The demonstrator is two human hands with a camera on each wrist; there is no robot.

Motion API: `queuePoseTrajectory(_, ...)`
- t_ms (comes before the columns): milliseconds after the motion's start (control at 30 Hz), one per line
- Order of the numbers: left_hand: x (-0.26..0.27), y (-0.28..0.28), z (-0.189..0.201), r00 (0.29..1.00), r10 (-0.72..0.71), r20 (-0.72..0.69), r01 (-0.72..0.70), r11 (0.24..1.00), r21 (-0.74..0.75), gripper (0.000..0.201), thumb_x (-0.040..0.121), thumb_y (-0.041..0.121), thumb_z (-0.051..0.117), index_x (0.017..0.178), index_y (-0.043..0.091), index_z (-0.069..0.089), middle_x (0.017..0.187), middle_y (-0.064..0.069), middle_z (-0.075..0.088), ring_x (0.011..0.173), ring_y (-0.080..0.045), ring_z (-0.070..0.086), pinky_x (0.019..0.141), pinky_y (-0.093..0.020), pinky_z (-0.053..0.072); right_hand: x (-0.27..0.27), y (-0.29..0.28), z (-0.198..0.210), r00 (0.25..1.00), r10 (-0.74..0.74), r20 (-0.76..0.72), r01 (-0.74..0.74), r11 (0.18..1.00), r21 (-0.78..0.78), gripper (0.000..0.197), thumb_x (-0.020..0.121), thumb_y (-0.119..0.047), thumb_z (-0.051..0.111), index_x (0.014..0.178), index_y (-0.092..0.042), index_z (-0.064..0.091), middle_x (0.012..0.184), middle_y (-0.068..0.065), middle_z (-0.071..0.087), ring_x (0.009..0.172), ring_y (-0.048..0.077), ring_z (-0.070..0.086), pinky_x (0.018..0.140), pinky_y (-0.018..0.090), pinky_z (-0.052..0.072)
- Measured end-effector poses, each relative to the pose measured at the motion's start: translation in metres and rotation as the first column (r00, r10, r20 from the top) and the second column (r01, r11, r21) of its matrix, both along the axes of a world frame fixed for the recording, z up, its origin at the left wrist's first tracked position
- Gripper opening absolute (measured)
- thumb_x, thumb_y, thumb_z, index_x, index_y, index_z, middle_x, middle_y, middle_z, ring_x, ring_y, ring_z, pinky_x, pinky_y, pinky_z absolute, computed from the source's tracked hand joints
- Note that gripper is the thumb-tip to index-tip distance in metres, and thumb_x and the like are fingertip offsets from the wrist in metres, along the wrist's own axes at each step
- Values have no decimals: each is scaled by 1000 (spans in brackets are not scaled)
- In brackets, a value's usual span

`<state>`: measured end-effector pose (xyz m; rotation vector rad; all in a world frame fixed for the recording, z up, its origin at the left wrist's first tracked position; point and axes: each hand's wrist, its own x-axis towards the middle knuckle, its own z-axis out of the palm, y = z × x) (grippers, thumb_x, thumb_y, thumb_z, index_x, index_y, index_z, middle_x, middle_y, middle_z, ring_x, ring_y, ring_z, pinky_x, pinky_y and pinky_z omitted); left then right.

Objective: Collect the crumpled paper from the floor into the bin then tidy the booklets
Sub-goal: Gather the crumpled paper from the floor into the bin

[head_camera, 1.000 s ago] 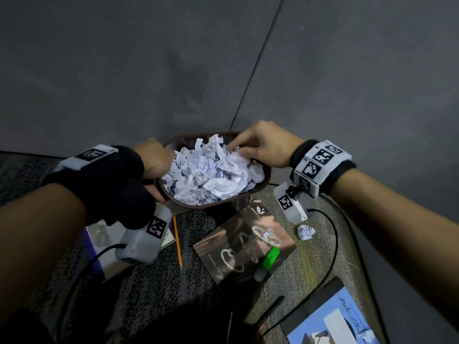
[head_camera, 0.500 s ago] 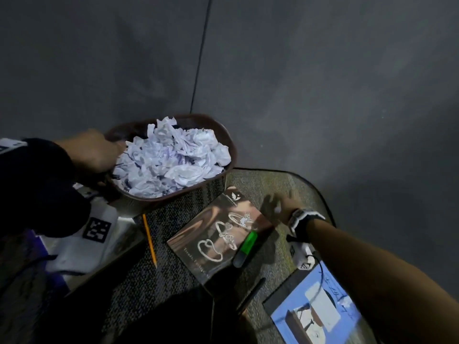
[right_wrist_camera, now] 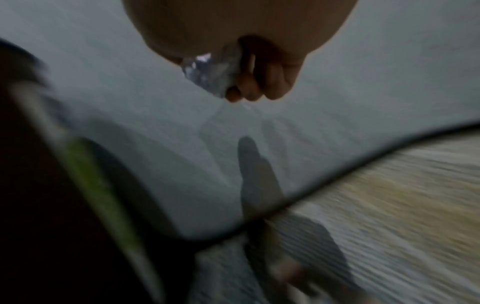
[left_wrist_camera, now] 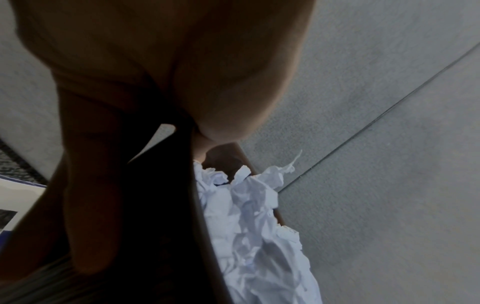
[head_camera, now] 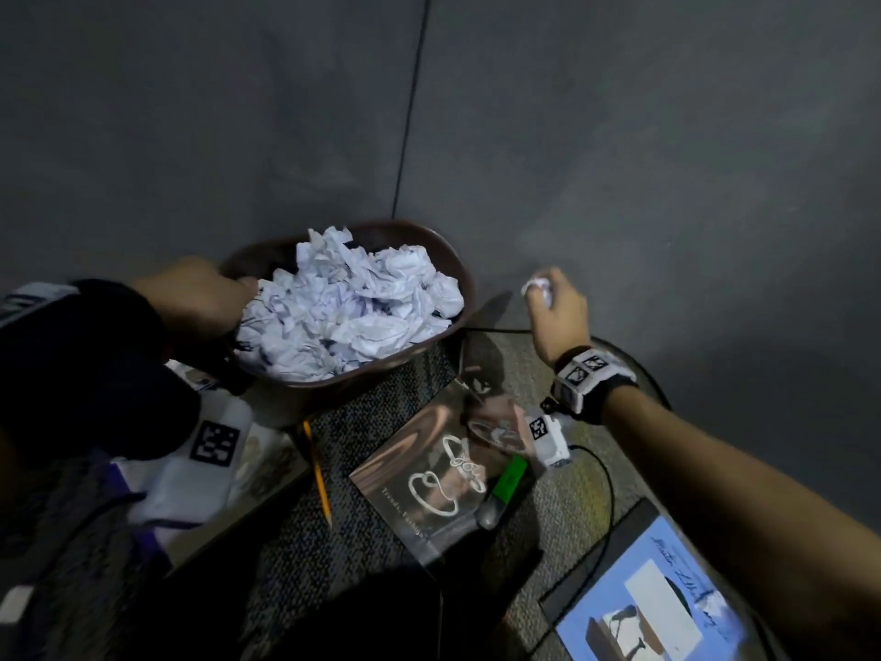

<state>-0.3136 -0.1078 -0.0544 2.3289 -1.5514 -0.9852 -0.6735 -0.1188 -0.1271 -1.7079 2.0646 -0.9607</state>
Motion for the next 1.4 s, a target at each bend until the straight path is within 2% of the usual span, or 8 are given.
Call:
queuePoseTrajectory(100, 2, 1, 2, 999, -43, 7, 43, 999, 10, 43, 97, 32, 44, 105, -7, 61, 117, -27, 58, 104, -37, 56, 88, -37, 42, 53, -11, 78, 938, 333, 96, -312, 932, -184, 18, 85, -25, 54, 98, -14, 57, 87, -5, 62, 74, 12, 58, 67, 24, 46)
queuePoseTrajectory(233, -6, 6, 5, 997, -37, -62, 37, 999, 0, 45, 98, 28, 43, 109, -12, 59, 121, -31, 57, 107, -40, 57, 92, -39, 46, 108, -13, 137, 635, 742, -215, -712, 670, 211, 24, 84, -27, 70, 108, -25, 68, 101, -8, 64, 88, 10, 60, 81, 25, 48)
queuePoseTrajectory(333, -6, 11, 9, 994, -60, -86, 61, 998, 10, 46, 99, 28, 40, 113, -12, 56, 120, -31, 57, 109, -40, 57, 83, -34, 44, 139, -13, 139, 482, 805, -344, -705, 590, 393, 26, 82, -27, 74, 107, -24, 69, 103, -7, 65, 92, 7, 56, 80, 22, 43)
queuePoseTrajectory(567, -1, 17, 11, 991, -103, -89, 106, 994, 24, 39, 98, 29, 44, 117, -2, 58, 113, -20, 61, 96, -32, 56, 75, -28, 36, 185, -11, 99, 201, 861, -468, -552, 494, 672, 15, 74, -9, 68, 73, -12, 54, 68, 4, 52, 78, 35, 59, 66, 34, 48)
queuePoseTrajectory(800, -2, 20, 22, 991, -46, -128, 50, 998, 30, 45, 100, 28, 39, 117, -12, 53, 125, -26, 56, 113, -37, 53, 78, -29, 34, 171, -26, 150, 325, 869, -374, -588, 495, 639, 23, 88, -14, 62, 109, -18, 71, 100, -5, 71, 88, 10, 65, 72, 6, 36)
queuePoseTrajectory(967, 1, 18, 11, 988, -22, -155, 26, 999, 26, 46, 99, 30, 41, 113, -12, 55, 120, -25, 59, 107, -35, 56, 74, -29, 36, 149, 0, 179, 420, 818, -392, -671, 571, 473, 11, 88, -31, 65, 98, -30, 68, 91, -13, 71, 83, 5, 64, 79, 26, 51)
queuePoseTrajectory(1167, -2, 16, 8, 984, -22, -176, 27, 999, 22, 45, 99, 30, 41, 106, -11, 56, 112, -25, 62, 92, -36, 59, 80, -35, 47, 171, 11, 122, 241, 934, -265, -651, 358, 669, 4, 79, -21, 72, 82, -18, 73, 75, -6, 70, 69, 6, 56, 67, 17, 39)
queuePoseTrajectory(1400, 7, 15, 9, 993, -37, -113, 40, 999, 23, 42, 99, 27, 41, 108, -11, 57, 115, -25, 60, 96, -35, 56, 73, -30, 37, 176, -1, 117, 268, 953, -140, -633, 283, 721, 22, 90, -10, 57, 100, -19, 75, 97, -7, 74, 86, 2, 62, 81, 11, 43)
